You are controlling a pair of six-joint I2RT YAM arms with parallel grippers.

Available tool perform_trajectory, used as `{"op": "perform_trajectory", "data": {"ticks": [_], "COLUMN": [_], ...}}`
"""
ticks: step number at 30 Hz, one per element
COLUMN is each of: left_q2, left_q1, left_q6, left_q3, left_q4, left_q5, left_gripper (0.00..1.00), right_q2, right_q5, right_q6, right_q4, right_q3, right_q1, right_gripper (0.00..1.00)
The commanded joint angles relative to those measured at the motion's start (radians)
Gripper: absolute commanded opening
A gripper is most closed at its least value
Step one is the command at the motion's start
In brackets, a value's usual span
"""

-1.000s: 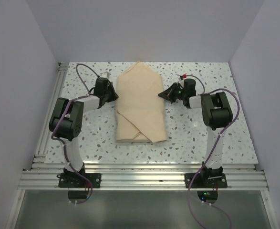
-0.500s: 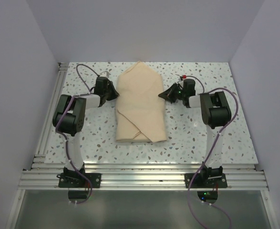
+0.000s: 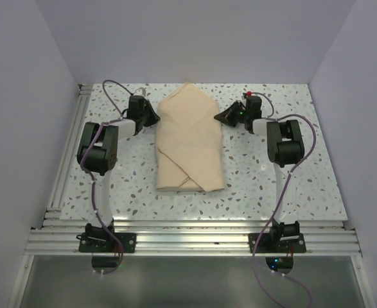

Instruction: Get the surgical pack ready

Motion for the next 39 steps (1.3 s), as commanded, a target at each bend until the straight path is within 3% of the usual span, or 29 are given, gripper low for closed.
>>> {"op": "perform_trajectory", "data": {"ticks": [1, 21, 33, 39], "left_q2": [0.055, 0.158, 0.029, 0.015], "left_q1": [0.034, 0.079, 0.086, 0.086], "left_q6": [-0.009, -0.02, -0.04, -0.051], "left_q3": [0.061, 0.255, 0.153, 0.19], "left_q4": [-0.021, 0.018, 0.115, 0.124], "left_q5": [0.012, 0.161, 0.224, 0.261], "left_gripper": [0.0, 0.0, 0.0, 0.0], "right_q2": [0.05, 0.159, 0.233, 0.239], "right_q5": [0.02, 0.027, 0.084, 0.079], "right_q6": [-0.01, 0.027, 0.019, 0.027], "right_q4": [-0.076, -0.143, -0.246, -0.243], "right_q3": [0.095, 0.351, 0.428, 0.429], "right_q1": [-0.008, -0.023, -0.023, -0.023], "right_gripper": [0.0, 0.0, 0.0, 0.0]}}
